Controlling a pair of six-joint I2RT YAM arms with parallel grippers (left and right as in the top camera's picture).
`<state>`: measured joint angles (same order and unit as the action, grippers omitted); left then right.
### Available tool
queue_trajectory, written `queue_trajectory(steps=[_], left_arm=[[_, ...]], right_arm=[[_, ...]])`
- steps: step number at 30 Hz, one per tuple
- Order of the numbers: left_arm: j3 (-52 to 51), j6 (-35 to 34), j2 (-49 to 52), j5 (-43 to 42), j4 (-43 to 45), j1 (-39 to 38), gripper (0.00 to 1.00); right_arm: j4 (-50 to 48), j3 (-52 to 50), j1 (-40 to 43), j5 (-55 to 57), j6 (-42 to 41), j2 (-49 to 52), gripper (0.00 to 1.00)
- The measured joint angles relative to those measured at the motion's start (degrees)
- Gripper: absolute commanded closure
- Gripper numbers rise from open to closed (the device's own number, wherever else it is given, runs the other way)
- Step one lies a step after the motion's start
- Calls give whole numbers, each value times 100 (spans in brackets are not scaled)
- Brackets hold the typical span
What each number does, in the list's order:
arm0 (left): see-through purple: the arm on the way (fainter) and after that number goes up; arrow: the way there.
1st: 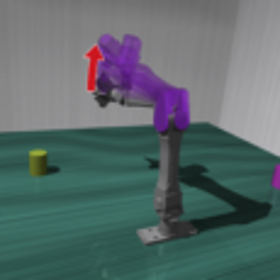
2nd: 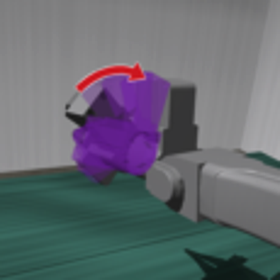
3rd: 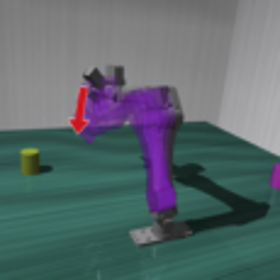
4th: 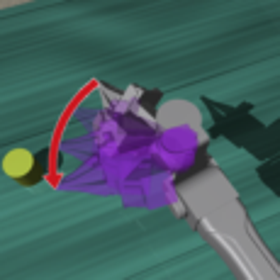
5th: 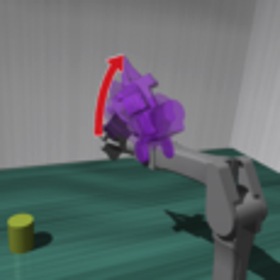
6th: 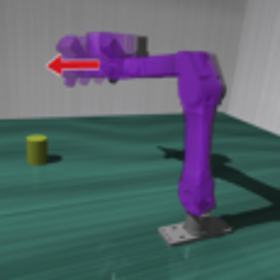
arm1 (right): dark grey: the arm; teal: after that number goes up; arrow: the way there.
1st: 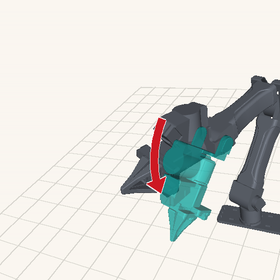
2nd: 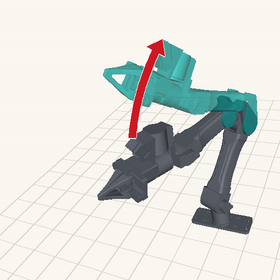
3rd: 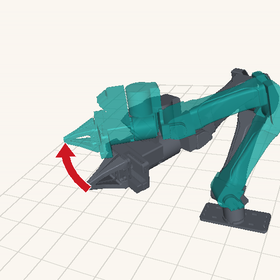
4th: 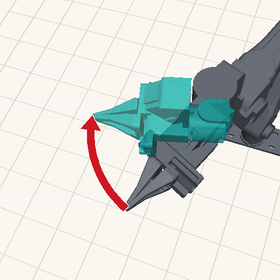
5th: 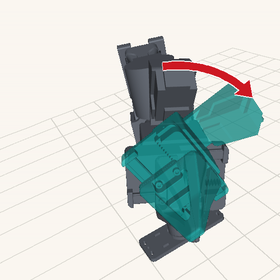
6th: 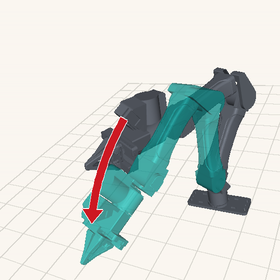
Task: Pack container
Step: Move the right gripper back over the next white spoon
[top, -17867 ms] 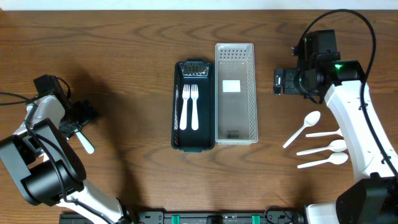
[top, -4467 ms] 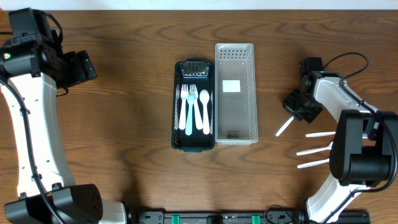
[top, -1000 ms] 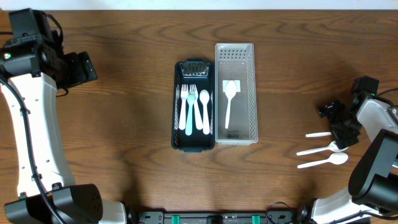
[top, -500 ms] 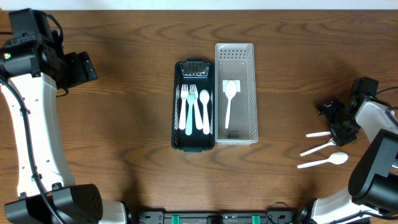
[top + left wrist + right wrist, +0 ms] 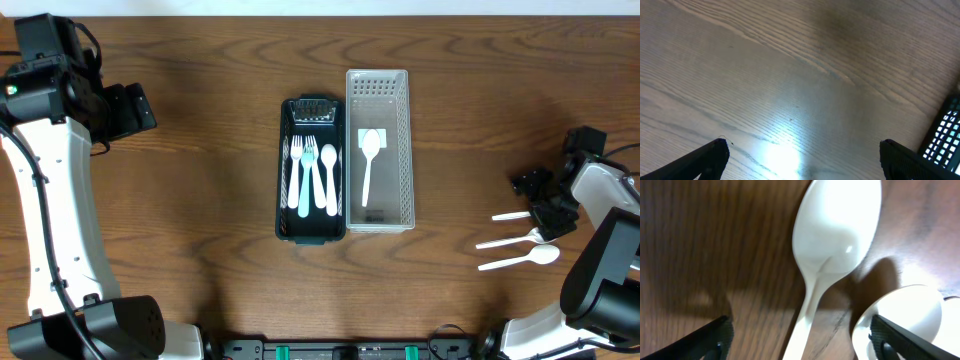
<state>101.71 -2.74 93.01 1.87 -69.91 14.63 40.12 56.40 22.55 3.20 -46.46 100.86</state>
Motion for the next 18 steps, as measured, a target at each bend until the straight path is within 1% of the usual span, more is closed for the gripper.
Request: queue_trajectory(steps=[1,4,6,7,9,12,16,18], left_arm=[[0,0,0,2,0,0,2],[0,0,0,2,-20,0,2],[0,0,0,2,-20,0,2],[0,0,0,2,-20,0,2],[0,0,0,0,-20,0,2],[0,0,0,2,-20,0,2],[0,0,0,2,-20,0,2],[0,0,0,0,-20,0,2]], right_arm=[[-2,0,0,33,-35,0,23],[-11,0,0,101,-122,0,29],[-11,0,0,138,-140,0,38],[-11,0,0,142,-142,0,39],[-11,0,0,160,-188,0,39],[-28,0,0,162,-201,0,34],[-157,0,2,170,-140,0,35],[-179,0,0,175,-107,0,34]])
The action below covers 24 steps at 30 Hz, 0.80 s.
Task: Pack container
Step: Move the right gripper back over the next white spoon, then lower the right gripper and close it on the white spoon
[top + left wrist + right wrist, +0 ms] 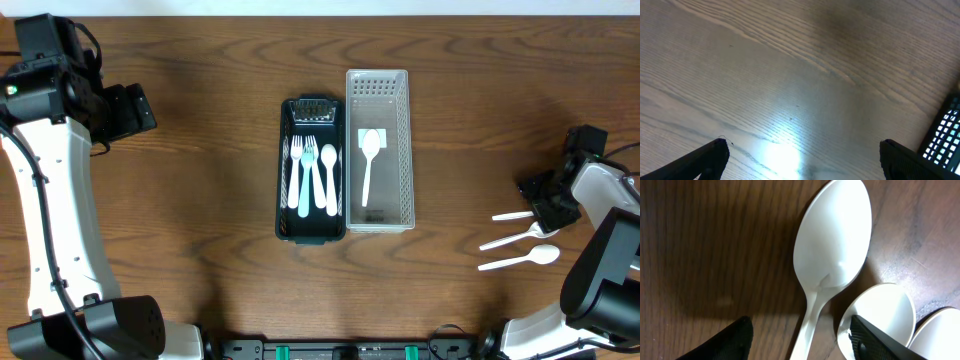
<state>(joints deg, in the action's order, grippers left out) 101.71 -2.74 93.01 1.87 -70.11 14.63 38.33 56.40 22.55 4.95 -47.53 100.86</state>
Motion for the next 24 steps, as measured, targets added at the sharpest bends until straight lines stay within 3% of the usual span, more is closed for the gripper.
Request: queue_trajectory(steps=[10,19,24], left_arm=[[0,0,0,2,0,0,2],[0,0,0,2,0,0,2],[0,2,0,2,0,0,2]], right_arm=[[-634,-2,0,-319,496,0,19],[-619,-2,0,-713,931,0,19],[70,-4,0,-376,868,0,18]])
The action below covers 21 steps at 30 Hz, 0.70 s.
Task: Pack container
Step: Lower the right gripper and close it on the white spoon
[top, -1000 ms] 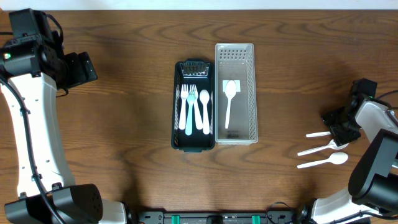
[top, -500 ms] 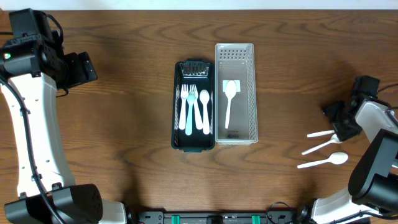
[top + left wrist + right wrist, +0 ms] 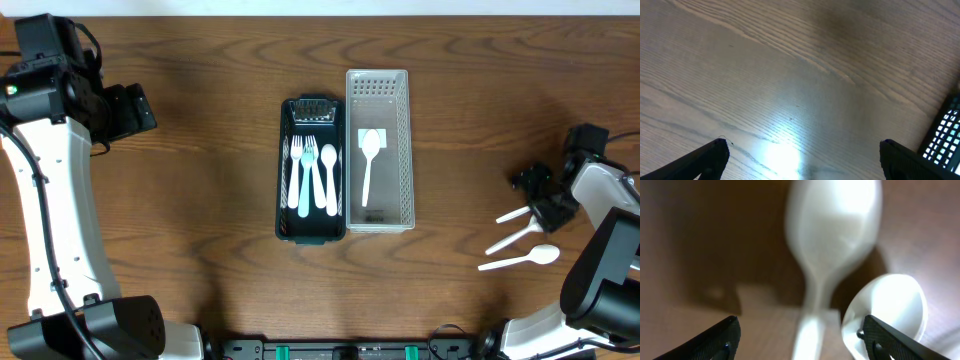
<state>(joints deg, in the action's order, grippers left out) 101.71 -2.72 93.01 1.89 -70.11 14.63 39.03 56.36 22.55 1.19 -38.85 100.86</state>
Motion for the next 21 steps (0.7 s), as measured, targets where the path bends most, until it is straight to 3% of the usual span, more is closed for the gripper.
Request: queue_trajectory(steps=[6,21], left_arm=[[0,0,0,0,0,0,2],[0,0,0,0,0,0,2]], right_arm=[[732,-17,0,708,-426,0,15],[-146,-22,0,214,-20,0,13]])
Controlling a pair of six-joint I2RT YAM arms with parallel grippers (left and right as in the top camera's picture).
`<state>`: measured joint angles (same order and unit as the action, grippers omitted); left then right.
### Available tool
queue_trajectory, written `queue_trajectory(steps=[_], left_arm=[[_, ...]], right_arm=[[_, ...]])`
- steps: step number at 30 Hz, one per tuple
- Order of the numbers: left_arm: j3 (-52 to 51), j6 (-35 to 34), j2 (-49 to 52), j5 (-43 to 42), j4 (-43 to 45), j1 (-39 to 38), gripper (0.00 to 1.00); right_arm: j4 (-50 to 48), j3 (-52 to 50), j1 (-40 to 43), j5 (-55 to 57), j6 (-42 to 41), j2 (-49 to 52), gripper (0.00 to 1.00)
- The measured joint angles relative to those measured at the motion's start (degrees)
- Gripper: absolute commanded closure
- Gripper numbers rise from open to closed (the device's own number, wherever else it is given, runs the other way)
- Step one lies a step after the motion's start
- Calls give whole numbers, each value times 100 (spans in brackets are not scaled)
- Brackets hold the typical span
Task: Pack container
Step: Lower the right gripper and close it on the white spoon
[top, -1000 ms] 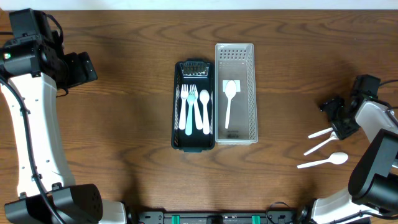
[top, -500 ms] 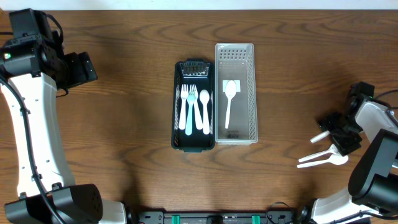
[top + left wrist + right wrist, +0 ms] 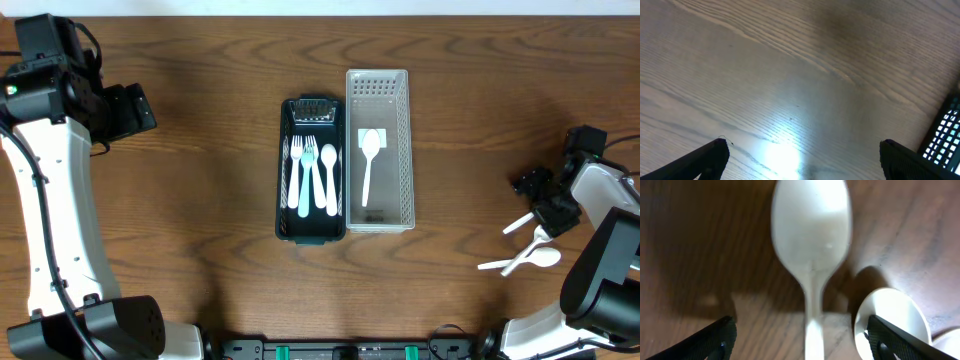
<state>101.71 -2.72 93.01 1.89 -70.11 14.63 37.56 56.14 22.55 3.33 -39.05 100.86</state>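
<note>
A white mesh basket (image 3: 379, 205) holding one white spoon (image 3: 368, 160) stands beside a dark green tray (image 3: 311, 232) with forks and a spoon. Three white spoons lie at the table's right. My right gripper (image 3: 547, 203) is low over them and open; in the right wrist view the gripper (image 3: 805, 347) has the uppermost spoon (image 3: 810, 220) between its fingers, handle running down the middle, untouched by either finger. A second spoon bowl (image 3: 890, 315) lies by the right finger. My left gripper (image 3: 802, 162) hangs open over bare wood at the far left (image 3: 130, 110).
The lower two loose spoons (image 3: 530, 250) cross each other near the right table edge. The tray's corner (image 3: 946, 135) shows at the right of the left wrist view. Bare wood lies between the basket and the loose spoons.
The spoon under my right gripper now lies straight between the fingers instead of off to the right. The upper two loose spoons have swung steeper, and the middle one now crosses the lowest.
My right gripper stood wide open over three roughly parallel spoons. Then its fingers were closer together beside the top spoon. Then they were wide apart again and the spoons had turned. Now the top spoon is centred between the fingers. The left arm stayed still.
</note>
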Motion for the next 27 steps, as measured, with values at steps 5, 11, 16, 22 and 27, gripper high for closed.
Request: queue_trajectory(steps=[5,11,16,22,27], left_arm=[[0,0,0,0,0,0,2],[0,0,0,0,0,0,2],[0,2,0,0,0,0,2],[0,2,0,0,0,0,2],[0,2,0,0,0,0,2]], right_arm=[[-232,0,0,-400,382,0,12],[-267,0,0,-577,739,0,9],[-127,7,0,-575,807,0,5],[-70,4,0,-459,675,0,1],[-7,7,0,-420,555,-7,1]])
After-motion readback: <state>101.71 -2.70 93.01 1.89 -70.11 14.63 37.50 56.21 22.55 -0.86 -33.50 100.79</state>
